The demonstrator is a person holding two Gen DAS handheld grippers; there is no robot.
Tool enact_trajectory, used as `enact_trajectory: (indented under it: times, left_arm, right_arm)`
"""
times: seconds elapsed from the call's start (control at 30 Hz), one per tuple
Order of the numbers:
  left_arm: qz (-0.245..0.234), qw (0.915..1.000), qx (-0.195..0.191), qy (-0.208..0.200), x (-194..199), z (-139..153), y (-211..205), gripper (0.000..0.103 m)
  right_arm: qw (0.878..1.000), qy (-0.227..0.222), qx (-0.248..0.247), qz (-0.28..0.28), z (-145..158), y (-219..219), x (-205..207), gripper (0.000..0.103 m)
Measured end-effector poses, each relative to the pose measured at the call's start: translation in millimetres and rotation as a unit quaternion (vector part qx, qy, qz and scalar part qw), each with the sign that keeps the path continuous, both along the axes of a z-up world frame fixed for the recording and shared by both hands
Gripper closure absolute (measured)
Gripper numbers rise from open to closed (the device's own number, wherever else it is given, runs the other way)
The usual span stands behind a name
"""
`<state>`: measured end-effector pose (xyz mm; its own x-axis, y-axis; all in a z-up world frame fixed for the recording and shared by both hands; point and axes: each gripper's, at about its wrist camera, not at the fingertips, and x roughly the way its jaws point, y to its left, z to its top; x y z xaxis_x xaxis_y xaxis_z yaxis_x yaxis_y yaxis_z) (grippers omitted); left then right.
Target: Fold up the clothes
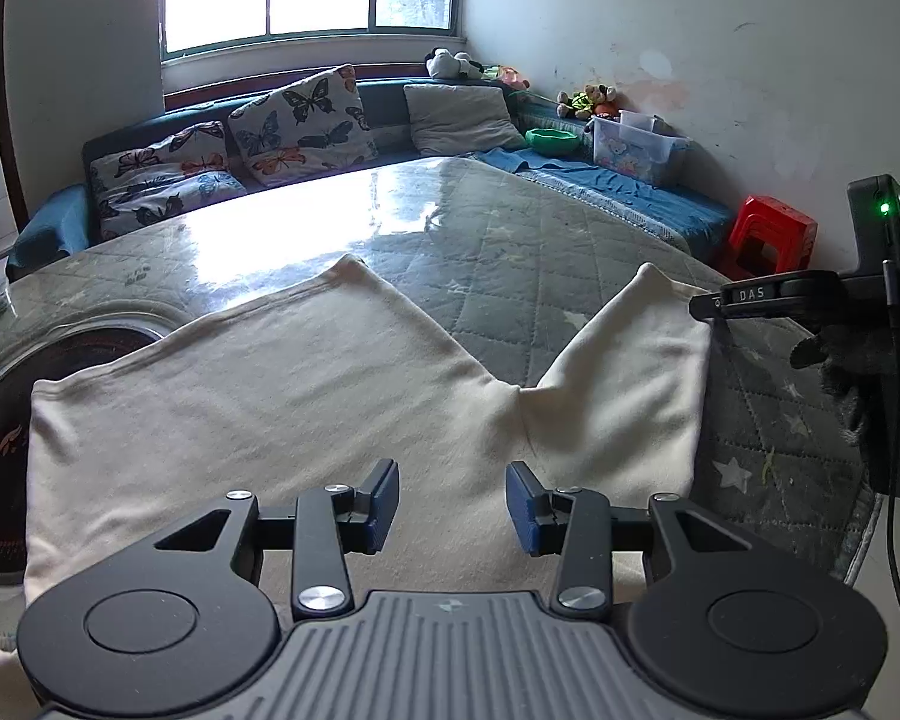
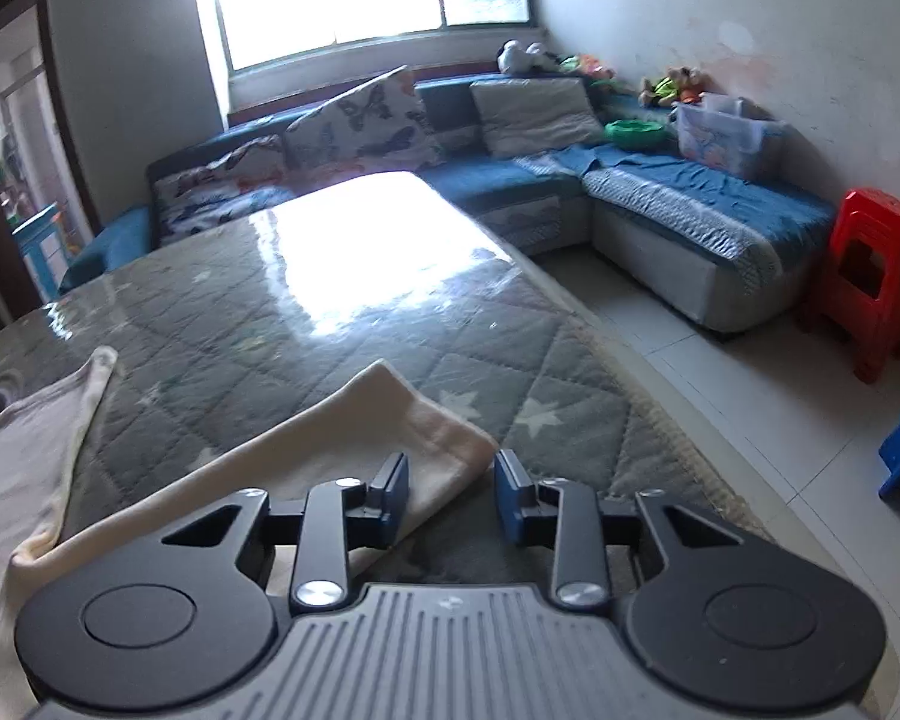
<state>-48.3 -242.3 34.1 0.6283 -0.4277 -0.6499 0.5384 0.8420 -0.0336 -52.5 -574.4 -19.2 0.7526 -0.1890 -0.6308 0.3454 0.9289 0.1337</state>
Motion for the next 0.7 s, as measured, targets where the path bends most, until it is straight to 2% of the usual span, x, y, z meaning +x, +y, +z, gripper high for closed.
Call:
enact_trajectory:
  times: [0.07,0.1,0.2,0.43,0.57,0.7]
  left_arm:
    - [0.000,1.0000,0.000,0.001,1.7,-0.6,-1.1,0.060]
    - [0.000,1.0000,0.000,0.002,2.3,-1.0,-1.6,0.060]
    - [-0.002,1.0000,0.000,0.003,3.1,-1.2,-4.2,0.060]
    - [-0.021,0.9997,-0.008,-0.005,7.1,0.0,-20.2,0.062]
    - [-0.039,0.9988,-0.027,0.007,11.8,-3.1,-30.8,0.062]
    - [-0.054,0.9978,-0.038,0.007,15.2,-4.5,-39.7,0.062]
  right_arm:
    - [1.000,-0.003,-0.002,-0.002,-1.0,-1.4,0.1,0.079]
    - [1.000,-0.004,-0.004,-0.002,-1.2,-1.6,0.4,0.087]
    - [1.000,-0.013,-0.005,0.000,0.3,-3.2,-0.3,0.098]
    - [0.998,-0.059,-0.011,0.001,20.6,-4.4,-17.1,0.099]
    - [0.999,-0.042,-0.003,-0.007,9.7,-10.8,-16.2,0.099]
    - [0.999,-0.052,0.011,-0.008,10.9,-14.6,-20.4,0.099]
